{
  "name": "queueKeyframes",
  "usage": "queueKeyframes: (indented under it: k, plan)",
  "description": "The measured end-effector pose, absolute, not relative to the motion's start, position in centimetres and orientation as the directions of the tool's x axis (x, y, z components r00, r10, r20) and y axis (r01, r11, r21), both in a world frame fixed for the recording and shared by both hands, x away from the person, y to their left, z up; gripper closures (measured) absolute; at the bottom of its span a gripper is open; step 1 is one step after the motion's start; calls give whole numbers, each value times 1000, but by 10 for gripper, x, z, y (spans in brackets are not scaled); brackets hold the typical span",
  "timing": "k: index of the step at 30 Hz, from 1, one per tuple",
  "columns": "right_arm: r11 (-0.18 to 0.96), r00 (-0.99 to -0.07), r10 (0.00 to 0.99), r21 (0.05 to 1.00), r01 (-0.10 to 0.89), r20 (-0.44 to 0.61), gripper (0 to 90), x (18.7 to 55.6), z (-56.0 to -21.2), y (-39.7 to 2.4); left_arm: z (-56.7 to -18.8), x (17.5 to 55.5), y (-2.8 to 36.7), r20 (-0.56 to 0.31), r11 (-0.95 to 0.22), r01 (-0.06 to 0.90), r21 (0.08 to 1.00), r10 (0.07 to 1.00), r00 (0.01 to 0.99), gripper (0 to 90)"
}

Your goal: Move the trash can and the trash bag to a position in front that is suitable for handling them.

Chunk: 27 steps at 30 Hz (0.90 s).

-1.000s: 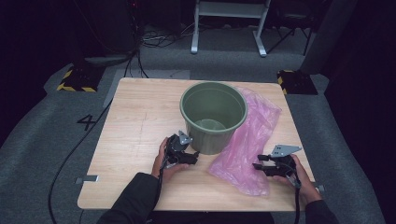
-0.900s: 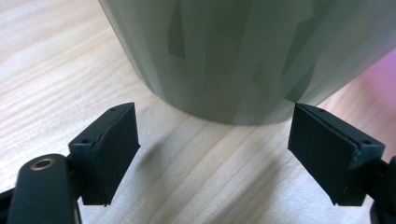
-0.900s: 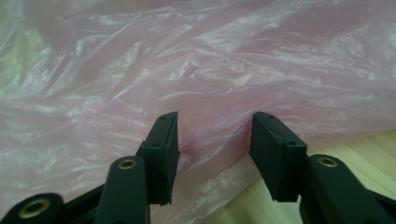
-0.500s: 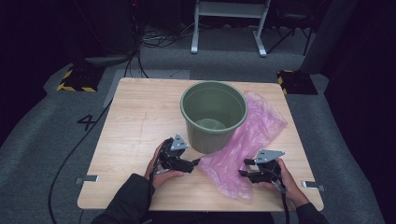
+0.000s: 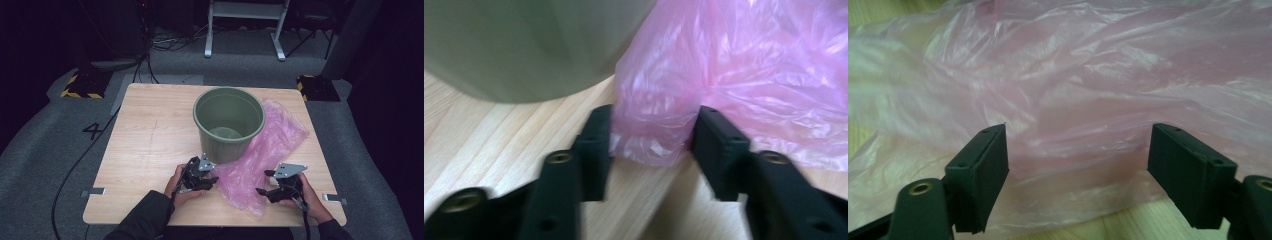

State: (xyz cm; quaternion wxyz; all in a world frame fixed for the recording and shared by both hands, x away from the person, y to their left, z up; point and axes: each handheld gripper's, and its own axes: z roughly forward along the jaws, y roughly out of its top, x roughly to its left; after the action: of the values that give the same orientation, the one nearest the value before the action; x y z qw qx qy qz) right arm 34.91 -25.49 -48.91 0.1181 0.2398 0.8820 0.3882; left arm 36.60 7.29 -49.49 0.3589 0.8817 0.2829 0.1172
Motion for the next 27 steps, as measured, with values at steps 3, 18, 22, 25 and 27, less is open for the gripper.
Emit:
queueKeyframes:
  k: [3,18,22,25,27]
  plan:
    - [561,-856,516,764,318,-23,230,348,-482,-263,-495,367,77,11,-581,412,702,587,809,692]
    - [494,-794,604,816,302,-71,280,374,-465,-280,-494,374,123,52,-608,391,691,581,813,755]
    - [513,-813,579,805,299,-67,245,370,-467,-270,-494,384,138,51,-579,420,699,626,778,709]
    - [503,-822,567,811,299,-49,238,368,-468,-265,-495,389,140,47,-562,433,704,646,762,675]
    - [529,-829,555,799,285,-72,222,364,-468,-254,-496,392,139,51,-554,441,706,661,749,622]
